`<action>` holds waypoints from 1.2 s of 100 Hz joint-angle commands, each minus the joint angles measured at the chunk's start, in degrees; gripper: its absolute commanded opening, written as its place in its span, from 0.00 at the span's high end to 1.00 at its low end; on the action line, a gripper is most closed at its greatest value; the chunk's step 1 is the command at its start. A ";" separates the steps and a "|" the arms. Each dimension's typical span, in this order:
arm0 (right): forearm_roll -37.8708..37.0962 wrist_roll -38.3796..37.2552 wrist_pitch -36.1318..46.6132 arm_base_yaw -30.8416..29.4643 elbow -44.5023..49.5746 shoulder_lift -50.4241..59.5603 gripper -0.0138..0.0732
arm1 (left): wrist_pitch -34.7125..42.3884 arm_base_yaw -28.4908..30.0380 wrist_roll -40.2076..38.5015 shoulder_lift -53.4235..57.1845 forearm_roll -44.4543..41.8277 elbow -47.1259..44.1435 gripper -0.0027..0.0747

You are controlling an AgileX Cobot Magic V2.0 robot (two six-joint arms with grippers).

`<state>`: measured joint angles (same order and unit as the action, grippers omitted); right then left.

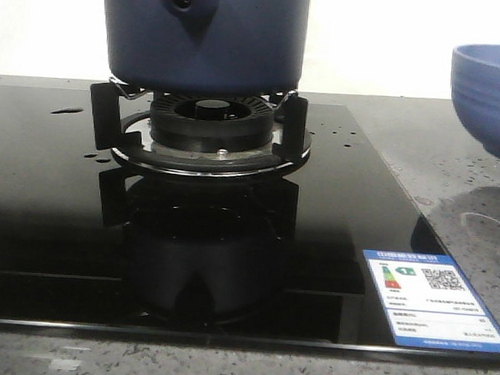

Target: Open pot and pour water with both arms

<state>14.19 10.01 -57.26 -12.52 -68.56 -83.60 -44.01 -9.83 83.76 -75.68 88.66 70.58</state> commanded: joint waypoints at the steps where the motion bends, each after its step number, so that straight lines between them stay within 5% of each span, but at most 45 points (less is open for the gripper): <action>1: 0.86 0.29 1.42 -0.30 -1.30 0.60 0.89 | -0.24 -0.49 0.12 1.39 4.87 2.37 0.56; 48: -0.76 1.18 1.19 -0.30 -1.30 -1.00 0.88 | -0.18 -0.49 0.12 1.39 4.87 2.37 0.56; 57: -0.76 1.54 0.94 -0.30 -1.42 -1.00 0.77 | -0.18 -0.49 0.12 1.39 4.87 2.37 0.56; 77: 0.70 1.53 -1.51 -0.30 -4.48 -0.04 0.29 | -0.86 -0.49 0.12 1.39 4.46 2.37 0.56; 120: 3.80 2.18 -1.13 -0.30 -7.33 11.05 0.28 | -0.18 -7.48 3.67 -5.34 1.96 2.37 0.56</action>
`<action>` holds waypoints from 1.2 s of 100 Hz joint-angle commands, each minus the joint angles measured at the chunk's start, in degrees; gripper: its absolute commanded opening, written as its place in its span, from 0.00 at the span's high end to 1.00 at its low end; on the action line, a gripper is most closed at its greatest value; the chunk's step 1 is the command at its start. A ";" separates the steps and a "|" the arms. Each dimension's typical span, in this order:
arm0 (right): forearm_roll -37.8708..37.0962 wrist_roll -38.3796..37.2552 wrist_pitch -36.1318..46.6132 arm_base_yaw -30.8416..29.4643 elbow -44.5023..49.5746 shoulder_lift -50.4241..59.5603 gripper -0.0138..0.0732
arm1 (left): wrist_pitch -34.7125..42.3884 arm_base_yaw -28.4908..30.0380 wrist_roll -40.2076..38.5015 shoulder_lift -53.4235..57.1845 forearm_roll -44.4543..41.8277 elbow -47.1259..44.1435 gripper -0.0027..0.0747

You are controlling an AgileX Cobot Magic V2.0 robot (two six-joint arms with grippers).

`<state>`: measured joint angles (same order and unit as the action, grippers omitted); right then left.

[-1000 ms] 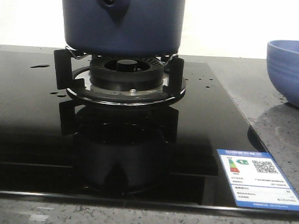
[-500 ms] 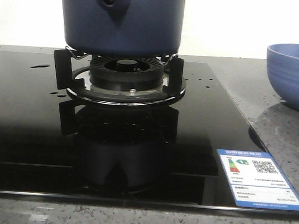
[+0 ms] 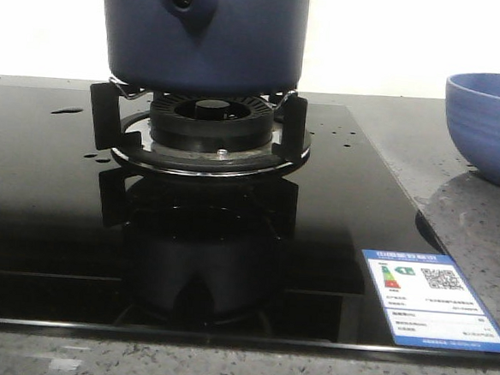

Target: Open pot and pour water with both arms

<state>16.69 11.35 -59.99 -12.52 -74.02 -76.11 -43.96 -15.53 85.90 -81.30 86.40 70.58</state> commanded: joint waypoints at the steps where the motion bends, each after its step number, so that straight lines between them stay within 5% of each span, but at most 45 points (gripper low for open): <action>1: 1.30 0.84 1.60 -0.30 -1.87 3.71 0.28 | -0.22 -1.89 1.79 0.11 4.22 2.37 0.56; 104: 1.98 0.99 2.23 -0.30 -1.87 7.02 0.28 | 1.90 -2.90 3.91 -4.35 0.48 2.37 0.56; 120: 2.10 1.09 2.23 -0.30 -1.87 7.02 0.28 | 1.90 -2.90 3.63 -4.35 0.60 2.37 0.40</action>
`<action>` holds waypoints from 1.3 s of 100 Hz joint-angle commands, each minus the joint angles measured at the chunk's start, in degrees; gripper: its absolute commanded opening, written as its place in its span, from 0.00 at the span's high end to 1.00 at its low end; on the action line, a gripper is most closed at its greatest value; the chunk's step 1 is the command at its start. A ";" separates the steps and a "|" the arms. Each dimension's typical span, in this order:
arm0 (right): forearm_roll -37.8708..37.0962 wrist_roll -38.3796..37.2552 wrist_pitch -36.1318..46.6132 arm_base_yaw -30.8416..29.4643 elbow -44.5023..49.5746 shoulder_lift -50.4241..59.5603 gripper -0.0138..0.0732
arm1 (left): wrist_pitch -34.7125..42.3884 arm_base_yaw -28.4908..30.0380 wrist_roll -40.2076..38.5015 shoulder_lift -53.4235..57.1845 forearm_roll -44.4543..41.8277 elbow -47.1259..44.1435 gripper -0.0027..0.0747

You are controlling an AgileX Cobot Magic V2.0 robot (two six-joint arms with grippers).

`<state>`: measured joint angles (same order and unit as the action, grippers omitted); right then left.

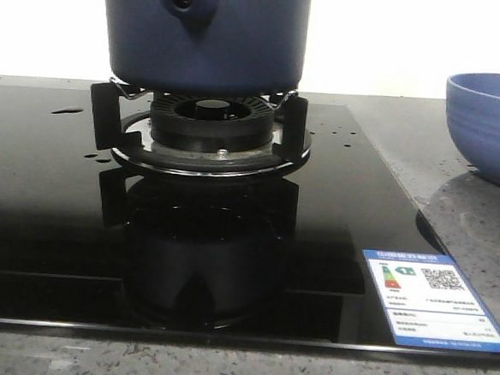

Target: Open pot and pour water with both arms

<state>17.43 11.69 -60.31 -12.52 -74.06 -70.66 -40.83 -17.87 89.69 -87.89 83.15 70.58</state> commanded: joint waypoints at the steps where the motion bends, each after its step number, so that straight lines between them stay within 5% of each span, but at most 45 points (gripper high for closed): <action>1: 1.35 0.75 2.55 -0.30 -1.84 1.57 0.28 | -1.23 -0.56 -0.16 2.23 3.85 2.37 0.37; 15: 1.35 0.75 2.55 -0.30 -1.84 1.57 0.28 | -2.68 -0.44 -0.27 2.23 4.52 2.37 0.20; 68: 9.99 3.02 6.16 -0.08 -1.84 3.40 0.29 | -6.53 13.37 -1.17 17.20 6.13 2.47 0.21; 82: 16.91 5.74 8.25 -0.08 -1.84 3.40 0.47 | -6.43 17.13 -6.54 21.01 6.13 2.47 0.38; 97: 26.54 12.81 9.41 -0.08 -1.84 3.40 0.88 | -6.43 19.38 -9.16 24.36 6.03 2.47 0.87; 101: 29.41 15.00 9.80 -0.05 -1.84 3.40 0.92 | -6.43 19.57 -9.16 25.23 6.03 2.47 1.00; 130: 36.04 25.77 14.95 -0.05 0.35 8.19 0.91 | 7.11 19.66 -15.10 32.76 -1.95 0.03 0.99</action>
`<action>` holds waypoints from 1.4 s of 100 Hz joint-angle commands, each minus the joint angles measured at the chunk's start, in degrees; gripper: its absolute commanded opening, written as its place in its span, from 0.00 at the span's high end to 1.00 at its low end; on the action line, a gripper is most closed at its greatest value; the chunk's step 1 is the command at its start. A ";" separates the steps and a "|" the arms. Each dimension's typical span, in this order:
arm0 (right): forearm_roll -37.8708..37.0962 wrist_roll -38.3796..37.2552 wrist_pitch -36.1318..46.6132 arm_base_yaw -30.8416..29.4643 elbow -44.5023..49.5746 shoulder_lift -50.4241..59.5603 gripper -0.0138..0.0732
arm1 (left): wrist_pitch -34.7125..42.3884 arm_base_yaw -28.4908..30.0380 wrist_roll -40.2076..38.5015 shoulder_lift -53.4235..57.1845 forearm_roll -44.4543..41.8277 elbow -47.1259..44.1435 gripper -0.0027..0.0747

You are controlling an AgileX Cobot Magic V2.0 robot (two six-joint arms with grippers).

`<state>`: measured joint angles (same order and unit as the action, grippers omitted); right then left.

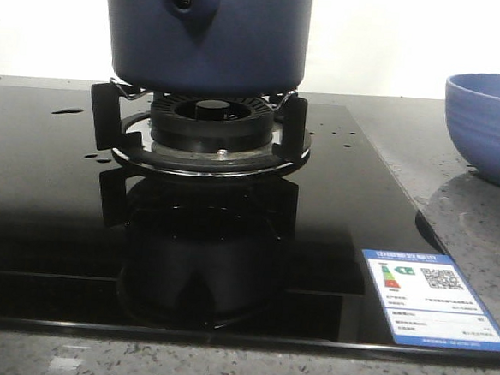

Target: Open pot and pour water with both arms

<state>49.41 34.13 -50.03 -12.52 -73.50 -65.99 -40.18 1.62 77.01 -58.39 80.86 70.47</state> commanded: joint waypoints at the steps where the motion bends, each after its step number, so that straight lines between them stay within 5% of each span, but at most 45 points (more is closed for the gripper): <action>1: 4.19 3.82 5.30 -0.05 0.05 3.77 0.91 | 6.93 0.17 -2.45 3.54 0.19 -0.09 0.99; 31: 21.98 24.70 19.29 0.05 21.73 16.84 0.91 | 23.55 -0.06 -2.54 16.86 -3.82 -16.04 0.99; 53: 24.02 34.67 22.22 3.19 40.75 29.54 0.91 | 24.88 -3.03 -2.21 26.92 -3.82 -32.76 0.99; 74: 24.26 35.47 27.78 4.53 55.03 44.18 0.91 | 30.81 -3.51 -2.21 39.89 -1.01 -47.43 0.99; 140: 24.26 35.47 28.71 4.53 58.23 51.14 0.91 | 31.52 -3.51 -2.21 48.51 4.64 -52.25 0.99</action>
<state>71.79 68.77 -22.93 -8.03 -13.78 -14.64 -9.26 -1.45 75.22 -9.34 84.25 16.72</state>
